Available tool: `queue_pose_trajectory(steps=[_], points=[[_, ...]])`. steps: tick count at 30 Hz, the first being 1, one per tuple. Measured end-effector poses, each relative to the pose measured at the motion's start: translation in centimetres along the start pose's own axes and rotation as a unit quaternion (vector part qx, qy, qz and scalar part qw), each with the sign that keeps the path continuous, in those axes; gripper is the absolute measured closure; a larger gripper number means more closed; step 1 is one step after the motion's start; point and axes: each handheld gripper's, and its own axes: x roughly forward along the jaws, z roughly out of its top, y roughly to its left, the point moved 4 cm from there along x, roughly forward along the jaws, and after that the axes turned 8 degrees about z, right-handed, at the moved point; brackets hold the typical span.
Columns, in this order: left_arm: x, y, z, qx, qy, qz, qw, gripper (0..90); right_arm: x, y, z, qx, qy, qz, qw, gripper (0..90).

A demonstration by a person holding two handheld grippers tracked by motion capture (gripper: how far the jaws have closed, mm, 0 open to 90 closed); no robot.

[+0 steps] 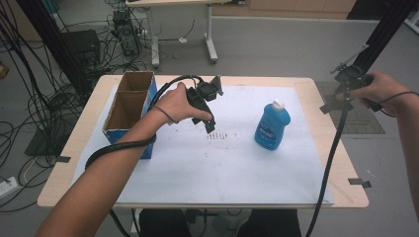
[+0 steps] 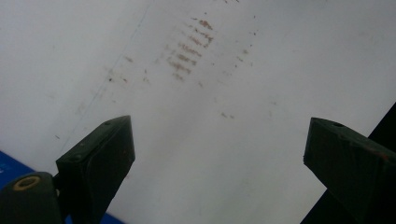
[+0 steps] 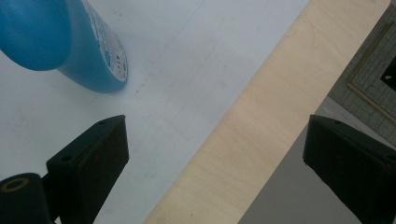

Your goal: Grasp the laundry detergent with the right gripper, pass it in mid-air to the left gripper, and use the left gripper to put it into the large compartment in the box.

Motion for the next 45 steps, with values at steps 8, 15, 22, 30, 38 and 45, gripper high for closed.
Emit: queue_pose_trajectory(steps=[8, 15, 22, 30, 38, 45], points=[[-0.1, -0.1, 0.0, 0.003, 0.002, -0.002, 1.0, 9.5, 0.2, -0.2, -1.0, -0.001, -0.004, 0.01, 0.9999, 7.5], [-0.1, -0.2, -0.1, 0.001, 0.001, 0.0, 1.0, 8.9, 0.8, -0.3, -2.0, 0.0, -0.009, 0.018, 0.9998, 7.4], [0.0, -0.1, -0.1, -0.005, 0.002, 0.001, 1.0, 7.9, 1.5, -0.3, -3.0, 0.002, -0.015, 0.028, 0.9995, 7.4], [0.3, -0.1, 0.1, -0.003, 0.007, -0.004, 1.0, 8.1, 2.6, -0.3, -4.1, 0.004, -0.018, 0.03, 0.9994, 7.6], [0.5, -0.1, 0.3, -0.003, 0.009, -0.005, 0.9999, 8.1, 3.3, -0.2, -4.8, 0.005, -0.014, 0.034, 0.9993, 7.6], [0.5, 0.0, 0.2, -0.005, 0.004, -0.011, 0.9999, 8.1, 3.6, 0.2, -5.4, 0.004, -0.018, 0.037, 0.9991, 7.8]])
